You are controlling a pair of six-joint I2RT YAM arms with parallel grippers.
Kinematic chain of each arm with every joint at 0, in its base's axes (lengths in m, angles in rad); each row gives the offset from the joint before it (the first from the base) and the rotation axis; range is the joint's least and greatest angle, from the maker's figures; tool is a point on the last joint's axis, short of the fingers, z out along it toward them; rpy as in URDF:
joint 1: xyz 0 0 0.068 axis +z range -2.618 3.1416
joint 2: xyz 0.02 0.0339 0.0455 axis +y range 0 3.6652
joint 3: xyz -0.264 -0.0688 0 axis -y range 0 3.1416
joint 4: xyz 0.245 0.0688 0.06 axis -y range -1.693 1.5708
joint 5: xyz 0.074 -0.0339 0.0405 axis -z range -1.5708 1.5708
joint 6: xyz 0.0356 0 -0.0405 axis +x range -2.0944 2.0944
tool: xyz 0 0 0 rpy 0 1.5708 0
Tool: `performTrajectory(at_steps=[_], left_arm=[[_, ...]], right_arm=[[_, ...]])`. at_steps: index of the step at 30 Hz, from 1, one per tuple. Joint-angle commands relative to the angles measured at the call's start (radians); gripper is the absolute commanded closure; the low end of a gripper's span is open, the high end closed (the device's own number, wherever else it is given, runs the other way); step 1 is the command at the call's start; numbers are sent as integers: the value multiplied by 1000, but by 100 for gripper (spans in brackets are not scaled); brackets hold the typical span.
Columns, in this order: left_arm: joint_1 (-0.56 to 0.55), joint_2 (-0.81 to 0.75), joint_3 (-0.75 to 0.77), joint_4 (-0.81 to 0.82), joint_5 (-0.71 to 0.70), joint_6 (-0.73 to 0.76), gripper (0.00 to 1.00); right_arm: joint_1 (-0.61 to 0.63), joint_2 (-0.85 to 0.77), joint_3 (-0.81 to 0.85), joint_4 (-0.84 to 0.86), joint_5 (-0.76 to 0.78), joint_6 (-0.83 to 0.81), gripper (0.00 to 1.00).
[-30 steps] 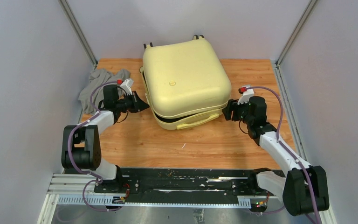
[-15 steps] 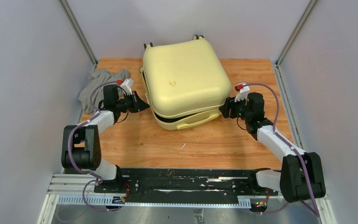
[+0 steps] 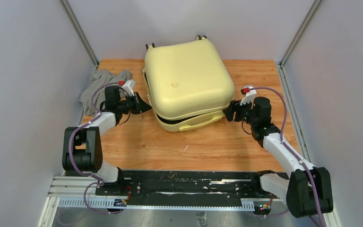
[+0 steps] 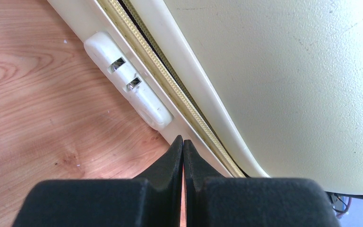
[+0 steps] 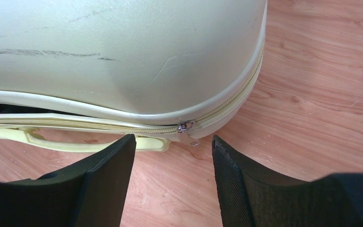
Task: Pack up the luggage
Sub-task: Zip the luggage at the center of the board.
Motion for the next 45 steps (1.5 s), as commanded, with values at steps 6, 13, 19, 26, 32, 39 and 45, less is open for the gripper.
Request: performTrajectory(at_steps=[6, 13, 19, 26, 32, 39, 45], left_arm=[[2, -19, -2, 17, 8, 6, 96], [2, -13, -2, 17, 8, 4, 96], [2, -12, -2, 17, 5, 2, 96], [2, -10, -3, 17, 5, 3, 97], [2, -10, -10, 17, 7, 2, 97], [2, -11, -15, 16, 11, 4, 97], [2, -11, -19, 16, 15, 4, 97]], right_arm=[[-13, 83, 2, -6, -35, -15, 43], [-12, 135, 21, 39, -31, -30, 45], [-6, 166, 32, 104, -27, -27, 53], [14, 145, 15, 153, 1, -42, 72], [15, 103, -1, 142, 49, -63, 88], [15, 53, -29, 136, 82, -73, 100], [16, 75, -21, 130, 63, -78, 100]])
